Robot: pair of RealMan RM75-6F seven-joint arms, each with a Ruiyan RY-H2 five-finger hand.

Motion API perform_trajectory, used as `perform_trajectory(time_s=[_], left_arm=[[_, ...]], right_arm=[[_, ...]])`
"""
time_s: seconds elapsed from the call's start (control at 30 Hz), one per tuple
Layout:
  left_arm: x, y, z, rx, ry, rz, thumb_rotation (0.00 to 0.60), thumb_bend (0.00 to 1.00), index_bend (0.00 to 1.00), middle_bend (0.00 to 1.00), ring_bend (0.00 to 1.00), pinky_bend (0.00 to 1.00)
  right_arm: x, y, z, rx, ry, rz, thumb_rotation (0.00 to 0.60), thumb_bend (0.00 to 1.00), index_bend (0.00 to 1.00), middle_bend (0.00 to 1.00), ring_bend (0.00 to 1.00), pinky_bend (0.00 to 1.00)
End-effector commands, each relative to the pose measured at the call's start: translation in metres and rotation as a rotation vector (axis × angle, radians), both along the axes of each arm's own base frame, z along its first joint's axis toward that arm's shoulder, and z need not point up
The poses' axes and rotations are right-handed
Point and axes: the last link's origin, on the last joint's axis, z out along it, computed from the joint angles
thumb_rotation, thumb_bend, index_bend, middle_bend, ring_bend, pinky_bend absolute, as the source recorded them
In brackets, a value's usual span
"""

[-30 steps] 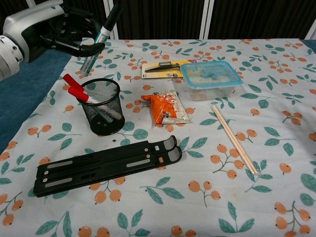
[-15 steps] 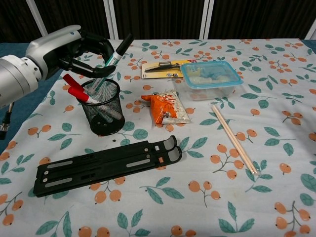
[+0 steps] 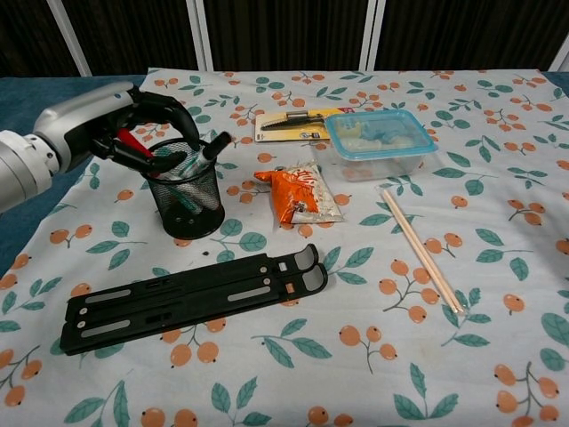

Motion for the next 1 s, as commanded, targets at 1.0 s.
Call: perform_trajectory(time_s=[1.0], left_arm=[[-0.082,-0.096,0.147,0.519,0.479,0.004,0.600,0.06,0.00,0.00,0.00,0.00]], right_arm=[[0.000,0.000,0.002,-0.007,0.023,0.029,0.600,0.16,0.00,0.00,0.00,0.18]])
